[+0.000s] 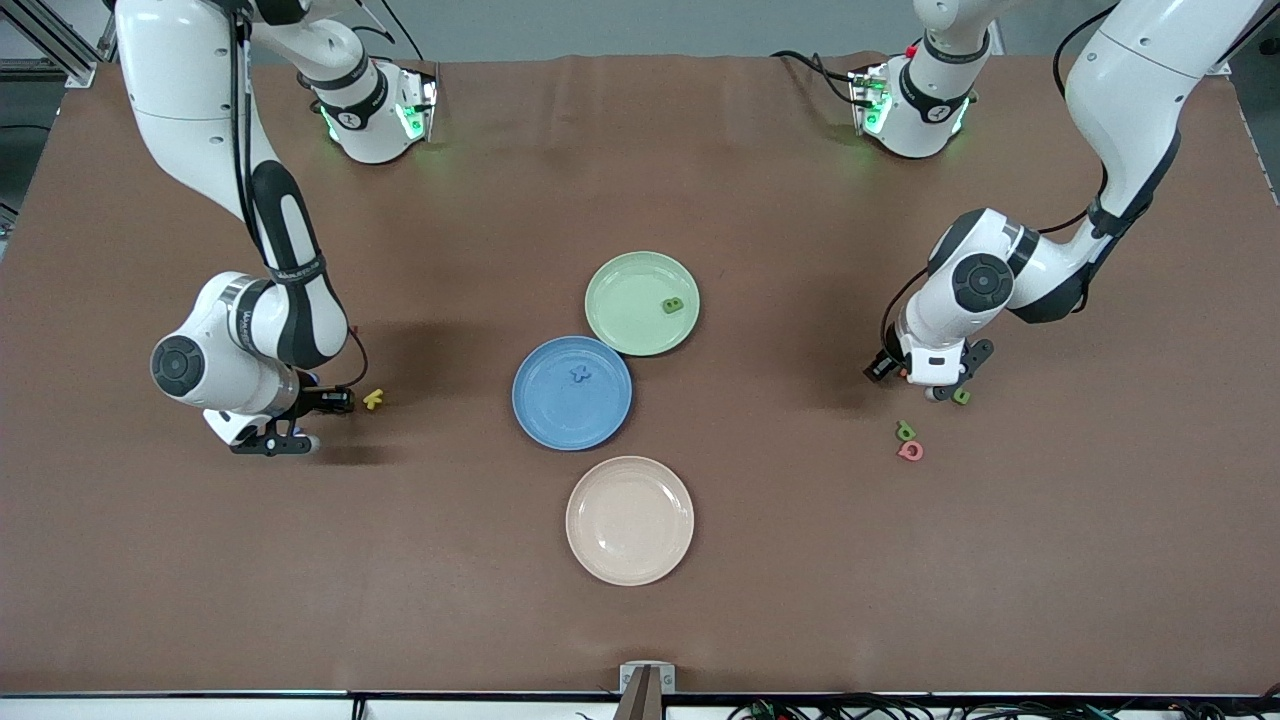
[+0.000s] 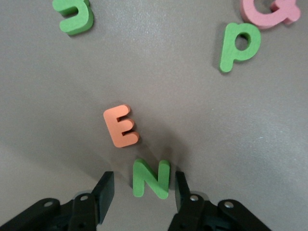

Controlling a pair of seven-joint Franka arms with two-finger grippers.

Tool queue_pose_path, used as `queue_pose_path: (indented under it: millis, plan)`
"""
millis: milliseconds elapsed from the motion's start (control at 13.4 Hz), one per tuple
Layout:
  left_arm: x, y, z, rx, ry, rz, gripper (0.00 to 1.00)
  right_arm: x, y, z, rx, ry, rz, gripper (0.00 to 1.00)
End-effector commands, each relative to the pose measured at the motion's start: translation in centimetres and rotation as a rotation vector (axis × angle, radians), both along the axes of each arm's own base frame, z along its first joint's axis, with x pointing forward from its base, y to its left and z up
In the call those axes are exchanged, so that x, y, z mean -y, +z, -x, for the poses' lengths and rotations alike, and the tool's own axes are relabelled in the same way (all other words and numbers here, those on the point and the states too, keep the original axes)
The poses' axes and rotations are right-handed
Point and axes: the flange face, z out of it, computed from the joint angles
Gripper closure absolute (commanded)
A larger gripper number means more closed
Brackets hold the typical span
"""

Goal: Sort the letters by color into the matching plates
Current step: 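Grasp the blue a with the right gripper while the left gripper grasps the N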

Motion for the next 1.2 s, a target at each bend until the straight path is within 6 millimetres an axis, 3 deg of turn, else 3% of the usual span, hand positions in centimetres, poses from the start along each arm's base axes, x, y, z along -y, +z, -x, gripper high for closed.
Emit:
queue_pose_path:
  millis: [0,75,299,449,599,823,1122]
  plan:
    - [0.0,-0.3,-0.3,0.011,-0.008,-0.002,0.61,0.0,-0.3,0.2,0.005,0.004,-0.023,0.71]
    - [0.0,-0.3,-0.3,0.014,-0.013,-0.005,0.70,0.1,-0.3,0.2,0.004,0.002,-0.023,0.77]
    - [-0.1,0.1,-0.8,0.022,-0.009,-0.009,0.96,-0.4,0.0,0.1,0.002,0.009,-0.028,0.79]
    - [0.1,0.8,-0.9,0.034,-0.015,-0.016,0.99,-1.3,1.2,0.0,-0.012,0.018,-0.049,0.79]
    - [0.8,1.8,-0.8,0.035,-0.018,-0.042,0.99,-2.2,3.7,-0.8,-0.020,0.028,-0.082,0.79]
    - [5.3,3.7,0.3,0.056,-0.011,-0.026,0.99,-4.4,6.2,-1.7,-0.049,0.027,-0.102,0.79]
    - [12.4,5.8,2.6,0.058,-0.006,-0.022,0.99,-11.7,8.7,-1.2,-0.064,-0.047,-0.083,0.79]
